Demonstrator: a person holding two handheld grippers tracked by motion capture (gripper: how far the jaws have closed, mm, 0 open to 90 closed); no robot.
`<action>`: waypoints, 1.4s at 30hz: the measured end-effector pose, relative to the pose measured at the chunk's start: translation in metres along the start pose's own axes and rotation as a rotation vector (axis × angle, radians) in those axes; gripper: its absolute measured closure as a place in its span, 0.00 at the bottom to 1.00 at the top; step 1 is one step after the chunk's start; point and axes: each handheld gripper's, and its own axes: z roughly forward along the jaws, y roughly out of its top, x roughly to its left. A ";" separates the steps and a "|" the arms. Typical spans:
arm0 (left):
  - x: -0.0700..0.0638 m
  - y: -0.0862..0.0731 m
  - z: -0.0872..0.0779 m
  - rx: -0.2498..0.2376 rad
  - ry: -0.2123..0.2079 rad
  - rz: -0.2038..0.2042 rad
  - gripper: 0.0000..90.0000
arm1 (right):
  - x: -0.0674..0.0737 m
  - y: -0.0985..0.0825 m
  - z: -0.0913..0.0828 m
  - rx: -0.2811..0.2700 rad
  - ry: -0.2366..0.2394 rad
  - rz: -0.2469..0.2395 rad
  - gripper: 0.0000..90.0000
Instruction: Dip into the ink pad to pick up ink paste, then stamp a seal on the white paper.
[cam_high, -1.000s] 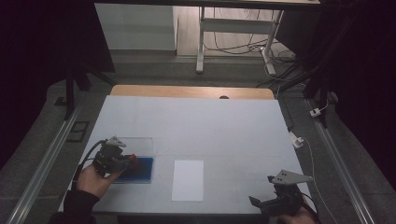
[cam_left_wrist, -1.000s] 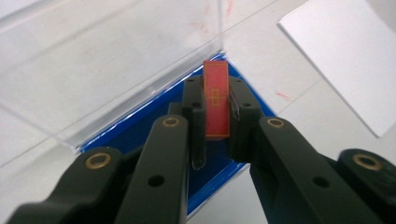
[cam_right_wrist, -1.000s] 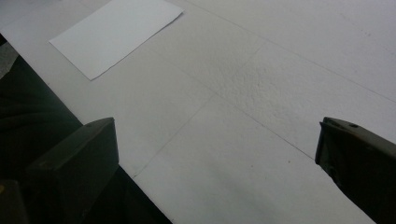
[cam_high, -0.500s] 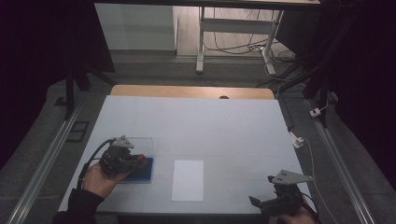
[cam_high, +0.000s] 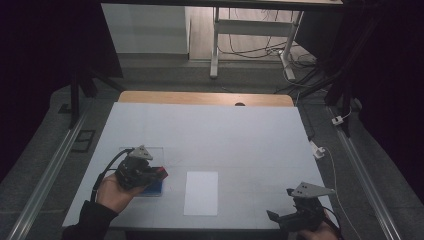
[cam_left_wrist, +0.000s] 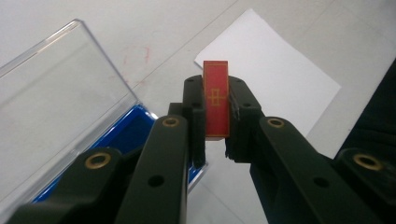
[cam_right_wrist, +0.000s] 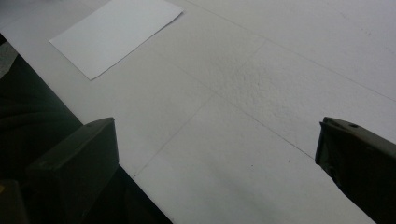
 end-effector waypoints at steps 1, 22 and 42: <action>-0.001 0.001 0.000 0.000 -0.003 0.002 0.88 | 0.000 0.000 0.000 0.000 0.000 0.000 0.00; -0.027 0.040 0.026 0.016 -0.097 0.105 0.88 | -0.002 0.000 0.000 -0.002 0.003 0.013 0.00; -0.048 0.061 0.071 0.090 -0.147 0.181 0.88 | -0.004 0.000 -0.001 -0.015 0.021 0.034 0.00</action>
